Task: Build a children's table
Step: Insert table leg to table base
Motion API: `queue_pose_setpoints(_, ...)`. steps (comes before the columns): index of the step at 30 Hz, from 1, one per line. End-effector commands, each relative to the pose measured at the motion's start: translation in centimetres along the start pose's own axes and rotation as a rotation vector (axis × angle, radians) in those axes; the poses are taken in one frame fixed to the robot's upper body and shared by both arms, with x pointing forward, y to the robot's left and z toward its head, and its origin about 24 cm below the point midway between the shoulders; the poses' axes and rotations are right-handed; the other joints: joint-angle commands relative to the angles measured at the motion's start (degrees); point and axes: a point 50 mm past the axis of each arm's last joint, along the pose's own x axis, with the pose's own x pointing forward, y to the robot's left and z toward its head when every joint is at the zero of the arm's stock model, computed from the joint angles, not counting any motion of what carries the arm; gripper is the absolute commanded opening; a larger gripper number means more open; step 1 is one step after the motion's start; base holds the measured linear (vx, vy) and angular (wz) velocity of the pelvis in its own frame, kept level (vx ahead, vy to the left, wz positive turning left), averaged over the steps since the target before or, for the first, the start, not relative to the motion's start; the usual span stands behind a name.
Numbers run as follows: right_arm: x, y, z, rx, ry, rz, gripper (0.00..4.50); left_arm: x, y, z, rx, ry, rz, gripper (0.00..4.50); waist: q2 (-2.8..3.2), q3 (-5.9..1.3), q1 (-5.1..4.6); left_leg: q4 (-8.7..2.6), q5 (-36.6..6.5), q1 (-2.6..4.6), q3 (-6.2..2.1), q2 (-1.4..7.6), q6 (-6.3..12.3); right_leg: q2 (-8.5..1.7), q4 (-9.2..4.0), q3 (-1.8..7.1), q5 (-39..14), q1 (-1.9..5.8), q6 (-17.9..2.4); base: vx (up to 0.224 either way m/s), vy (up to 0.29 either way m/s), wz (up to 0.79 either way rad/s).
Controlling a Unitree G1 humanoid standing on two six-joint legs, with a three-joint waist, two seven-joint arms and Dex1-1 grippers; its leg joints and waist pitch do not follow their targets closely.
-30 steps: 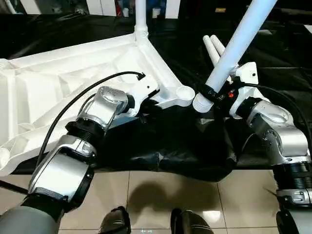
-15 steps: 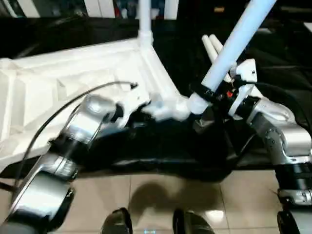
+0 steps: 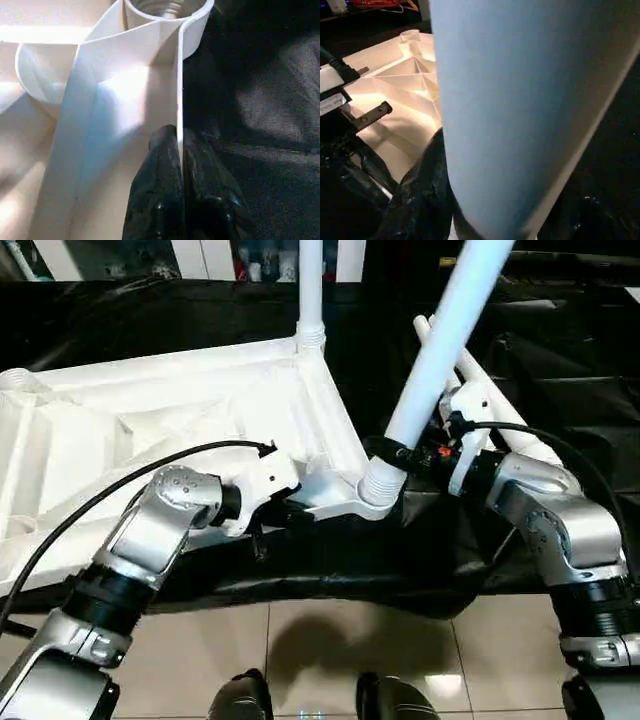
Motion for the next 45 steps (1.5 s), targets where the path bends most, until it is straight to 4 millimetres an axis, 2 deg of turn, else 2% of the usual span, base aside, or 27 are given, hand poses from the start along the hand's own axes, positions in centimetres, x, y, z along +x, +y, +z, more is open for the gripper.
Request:
queue_pose_setpoints(1,0.4,0.4,-2.1,0.052,0.105,0.027,1.83,1.2,-1.3,-1.3,-0.043,0.039,-0.053,0.0,-0.61,-3.68,-0.14,-3.84,-8.7,1.36,-0.31,1.53,3.85,-3.74,-4.08,2.51,-11.1,3.15,-12.8,0.0,0.0,0.0)
queue_pose_setpoints(3,0.4,0.6,-1.8,0.069,0.112,0.052,1.83,1.2,-1.3,-1.4,-0.043,0.043,-0.05,0.0,-0.68,-3.54,-0.22,-3.95,-9.7,1.45,-0.31,1.6,3.48,-3.8,-4.34,2.57,-13.3,3.02,-12.0,0.0,0.0,0.0)
queue_pose_setpoints(6,0.1,0.7,-1.4,0.071,0.129,0.088,1.83,1.1,-1.3,-1.4,-0.042,0.044,-0.048,0.0,-0.76,-3.58,-0.18,-4.0,-9.3,1.49,-0.34,1.68,3.43,-3.79,-4.28,2.6,-12.8,3.05,-11.6,0.0,0.0,0.0)
queue_pose_setpoints(14,-0.3,0.7,-1.0,0.045,0.184,0.134,1.82,1.1,-1.4,-1.1,-0.036,0.046,-0.049,0.0,-0.75,-3.93,0.04,-3.79,-4.8,1.45,-0.13,1.66,5.68,-3.71,-3.57,2.53,-4.7,3.37,-13.5,0.0,0.0,0.0)
queue_pose_setpoints(16,-0.3,0.6,-1.1,0.043,0.194,0.13,1.82,1.1,-1.4,-1.1,-0.034,0.046,-0.048,0.0,-0.78,-3.91,0.01,-3.79,-4.7,1.47,-0.08,1.64,5.9,-3.7,-3.59,2.51,-4.4,3.37,-13.8,0.0,0.0,0.0)
queue_pose_setpoints(18,-0.2,0.5,-1.3,0.045,0.199,0.122,1.82,1.0,-1.4,-1.0,-0.032,0.045,-0.046,0.0,-0.84,-3.79,0.0,-3.86,-5.7,1.51,-0.06,1.67,5.6,-3.76,-3.8,2.52,-6.3,3.3,-13.6,0.0,0.0,0.0)
queue_pose_setpoints(26,-0.1,-0.2,-2.8,0.13,0.15,0.03,1.82,0.9,-1.4,-1.1,-0.035,0.048,-0.043,0.0,-0.77,-3.71,-0.06,-4.03,-7.2,1.6,-0.06,1.75,4.57,-3.89,-4.11,2.57,-9.0,3.12,-13.1,0.0,0.0,0.0)
queue_pose_setpoints(27,-0.2,-0.2,-3.4,0.168,0.132,0.008,1.82,0.8,-1.4,-1.1,-0.036,0.048,-0.043,0.0,-0.45,-3.75,-0.01,-4.07,-7.3,1.7,-0.08,1.81,4.45,-3.89,-4.11,2.56,-8.7,3.06,-13.3,0.0,0.0,0.0)
queue_pose_setpoints(31,-0.4,-0.3,-3.8,0.201,0.117,-0.007,1.82,0.8,-1.3,-1.1,-0.037,0.048,-0.043,0.0,-0.48,-3.87,-0.01,-4.04,-6.1,1.56,-0.09,1.76,4.73,-3.74,-3.76,2.5,-5.4,3.28,-13.9,0.0,0.0,0.0)
queue_pose_setpoints(42,-2.2,-0.4,-6.3,0.273,0.017,-0.115,1.82,0.7,-1.1,-0.9,-0.037,0.044,-0.032,0.0,-0.2,-3.84,0.13,-4.23,-7.8,1.63,-0.07,1.83,4.43,-3.8,-4.08,2.43,-6.5,3.19,-14.0,0.0,0.0,0.0)
queue_pose_setpoints(45,-2.3,-0.2,-6.5,0.281,0.004,-0.126,1.82,0.7,-1.0,-0.9,-0.036,0.045,-0.031,0.0,-0.22,-3.69,0.06,-4.36,-9.0,1.62,-0.1,1.84,4.12,-3.9,-4.33,2.43,-8.5,3.17,-13.6,0.0,0.0,0.0)
